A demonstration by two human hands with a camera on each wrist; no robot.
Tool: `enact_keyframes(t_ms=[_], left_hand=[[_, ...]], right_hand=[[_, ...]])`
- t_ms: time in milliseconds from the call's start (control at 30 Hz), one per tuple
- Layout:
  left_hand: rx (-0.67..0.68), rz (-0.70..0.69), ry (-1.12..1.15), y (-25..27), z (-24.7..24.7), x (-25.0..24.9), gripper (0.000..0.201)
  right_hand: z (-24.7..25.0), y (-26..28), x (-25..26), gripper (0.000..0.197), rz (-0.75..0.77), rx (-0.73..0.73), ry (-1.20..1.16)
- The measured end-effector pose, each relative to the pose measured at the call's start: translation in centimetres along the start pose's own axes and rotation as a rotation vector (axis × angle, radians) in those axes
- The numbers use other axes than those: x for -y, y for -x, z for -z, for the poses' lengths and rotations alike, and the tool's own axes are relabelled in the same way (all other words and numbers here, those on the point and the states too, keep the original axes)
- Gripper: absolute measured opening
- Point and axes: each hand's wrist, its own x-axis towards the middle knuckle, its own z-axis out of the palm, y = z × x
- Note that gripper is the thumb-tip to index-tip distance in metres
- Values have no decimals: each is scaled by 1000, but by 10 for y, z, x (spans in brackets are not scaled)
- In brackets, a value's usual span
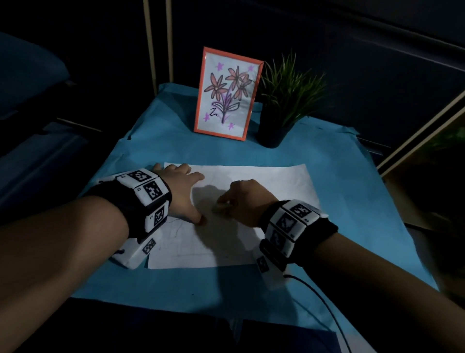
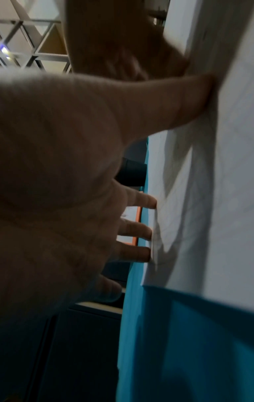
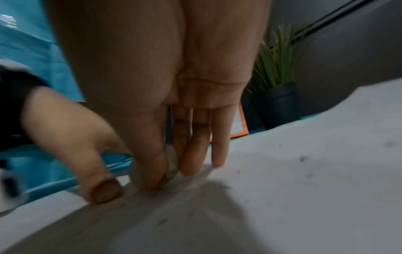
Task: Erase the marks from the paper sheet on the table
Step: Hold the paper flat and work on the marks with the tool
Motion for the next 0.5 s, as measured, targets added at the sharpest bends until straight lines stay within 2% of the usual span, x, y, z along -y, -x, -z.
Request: enact_keyframes(t_ms=[167,333,500], left_hand=[[41,-2,-32,1,0,1,119],[50,5,-25,3,-3,3,124],[43,11,-31,1,-3,1,127]], right_hand=[[0,12,-2,28,39,106,1],[1,3,-2,32,-19,-5,-16],[-4,18,0,26,22,123,30]])
